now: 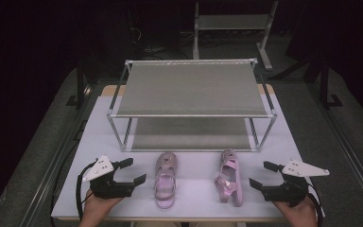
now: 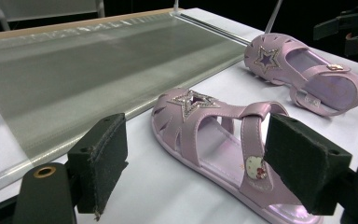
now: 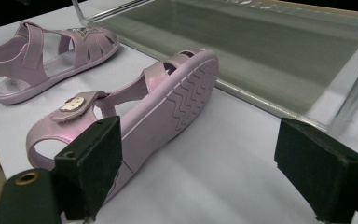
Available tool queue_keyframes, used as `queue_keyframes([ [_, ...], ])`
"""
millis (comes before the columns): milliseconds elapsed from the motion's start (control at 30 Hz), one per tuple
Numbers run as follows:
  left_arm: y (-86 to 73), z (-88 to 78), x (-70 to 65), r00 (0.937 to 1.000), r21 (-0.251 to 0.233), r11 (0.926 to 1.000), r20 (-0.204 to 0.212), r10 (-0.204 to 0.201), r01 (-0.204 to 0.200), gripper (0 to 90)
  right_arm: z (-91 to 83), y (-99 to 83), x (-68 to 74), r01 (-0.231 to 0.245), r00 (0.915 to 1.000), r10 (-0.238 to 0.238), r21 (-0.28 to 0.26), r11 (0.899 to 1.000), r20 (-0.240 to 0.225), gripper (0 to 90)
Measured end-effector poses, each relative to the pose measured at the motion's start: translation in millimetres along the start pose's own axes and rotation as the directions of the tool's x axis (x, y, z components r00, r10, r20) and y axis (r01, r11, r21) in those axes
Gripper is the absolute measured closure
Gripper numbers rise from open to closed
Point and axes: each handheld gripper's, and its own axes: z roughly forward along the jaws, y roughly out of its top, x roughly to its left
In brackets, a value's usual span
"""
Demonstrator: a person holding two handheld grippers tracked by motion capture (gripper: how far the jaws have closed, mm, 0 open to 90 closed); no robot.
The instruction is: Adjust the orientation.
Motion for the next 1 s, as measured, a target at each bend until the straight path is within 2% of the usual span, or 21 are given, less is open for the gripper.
queue_keyframes([
  [233, -0.6, 0.4, -2.3, 1.0000, 0.000, 1.0000, 0.004, -0.007, 0.007, 21.9, 2.0, 0.3, -3.2, -0.014, 0.9998, 0.014, 0.003, 1.000, -0.011, 14.6],
  [500, 0.4, -0.6, -10.7, 0.9997, -0.006, 1.0000, 0.024, -0.003, 0.003, 23.0, 0.9, 2.7, 2.3, -0.002, 1.0000, 0.002, 0.001, 1.000, -0.002, 14.6],
  [533, 0.7, 0.2, -12.5, 0.9995, -0.007, 1.0000, 0.032, -0.005, 0.005, 23.8, 0.2, 3.2, 4.5, 0.008, 1.0000, -0.008, -0.002, 1.000, 0.004, 14.6],
  [600, 0.7, 2.8, -14.3, 0.9992, -0.002, 1.0000, 0.040, -0.010, 0.010, 23.9, -0.8, 2.9, 6.0, -0.002, 0.9993, 0.002, -0.007, 1.000, 0.037, 14.7],
  [633, 0.7, 2.8, -14.3, 0.9992, -0.002, 1.0000, 0.040, -0.010, 0.010, 23.9, -0.8, 2.9, 6.0, -0.002, 0.9993, 0.002, -0.007, 1.000, 0.037, 14.7],
  [667, 0.8, 6.2, -15.7, 0.9989, 0.010, 0.9999, 0.047, -0.005, 0.004, 24.2, -0.7, 2.8, 5.1, -0.014, 0.9994, 0.014, -0.010, 1.000, 0.031, 14.7],
  [1000, 0.0, 20.6, -28.0, 0.9969, 0.058, 0.9983, 0.079, 0.006, -0.010, 33.6, -1.5, 1.7, 4.3, -0.019, 0.9995, 0.019, -0.007, 1.000, 0.024, 14.7],
])
